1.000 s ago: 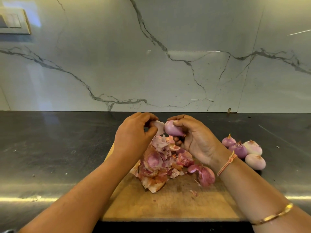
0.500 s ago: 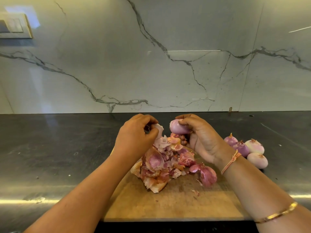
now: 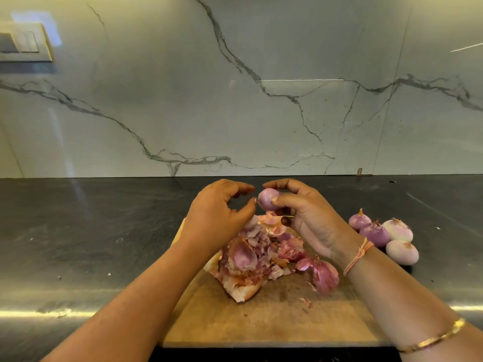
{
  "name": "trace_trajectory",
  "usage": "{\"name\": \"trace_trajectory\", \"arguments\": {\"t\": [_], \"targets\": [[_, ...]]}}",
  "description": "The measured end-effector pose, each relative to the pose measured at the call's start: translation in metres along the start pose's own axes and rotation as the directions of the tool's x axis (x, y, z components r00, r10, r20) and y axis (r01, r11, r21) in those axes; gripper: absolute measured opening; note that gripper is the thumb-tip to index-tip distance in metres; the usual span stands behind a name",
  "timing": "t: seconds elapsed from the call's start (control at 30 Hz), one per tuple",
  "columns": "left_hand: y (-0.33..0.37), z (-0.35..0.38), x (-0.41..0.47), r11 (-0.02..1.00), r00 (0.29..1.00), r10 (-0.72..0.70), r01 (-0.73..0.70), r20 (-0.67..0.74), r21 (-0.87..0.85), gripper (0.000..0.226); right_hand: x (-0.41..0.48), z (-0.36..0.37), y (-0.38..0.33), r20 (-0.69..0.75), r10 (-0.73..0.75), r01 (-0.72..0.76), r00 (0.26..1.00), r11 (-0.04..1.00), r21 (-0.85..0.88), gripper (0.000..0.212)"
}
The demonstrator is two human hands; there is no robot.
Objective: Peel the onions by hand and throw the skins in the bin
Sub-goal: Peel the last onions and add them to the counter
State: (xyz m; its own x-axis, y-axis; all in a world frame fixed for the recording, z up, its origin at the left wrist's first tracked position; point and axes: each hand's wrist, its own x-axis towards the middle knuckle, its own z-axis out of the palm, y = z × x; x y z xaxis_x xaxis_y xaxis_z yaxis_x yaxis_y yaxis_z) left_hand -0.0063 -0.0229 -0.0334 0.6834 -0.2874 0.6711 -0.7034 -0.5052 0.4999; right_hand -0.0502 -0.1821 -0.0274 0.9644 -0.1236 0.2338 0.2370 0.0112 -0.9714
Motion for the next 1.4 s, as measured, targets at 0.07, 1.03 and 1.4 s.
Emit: {"name": "trace_trajectory", "arguments": {"t": [0.07,1.03,1.4], "targets": [[0.0027,0.0014,-0.0019,0.999,1.000,0.026,-0.026,0.002,-0.036,0.024,-0.0006,0.0003,-0.0006,0.016,-0.009,0.009,1.000,1.000,0.019,0.022],[0.0036,0.0025,-0.0033,0.996,0.997,0.008,-0.015,-0.080,-0.083,0.011,-0.0024,0.0029,0.0032,0.045,-0.241,0.236,0.970,0.869,-0.435,0.040],[0.0056,0.0039,-0.0060,0.969,0.984,0.179,-0.173,0.017,-0.177,0.035,-0.0036,0.0038,0.0041,0.096,-0.255,0.268,0.962,0.822,-0.502,0.068]]}}
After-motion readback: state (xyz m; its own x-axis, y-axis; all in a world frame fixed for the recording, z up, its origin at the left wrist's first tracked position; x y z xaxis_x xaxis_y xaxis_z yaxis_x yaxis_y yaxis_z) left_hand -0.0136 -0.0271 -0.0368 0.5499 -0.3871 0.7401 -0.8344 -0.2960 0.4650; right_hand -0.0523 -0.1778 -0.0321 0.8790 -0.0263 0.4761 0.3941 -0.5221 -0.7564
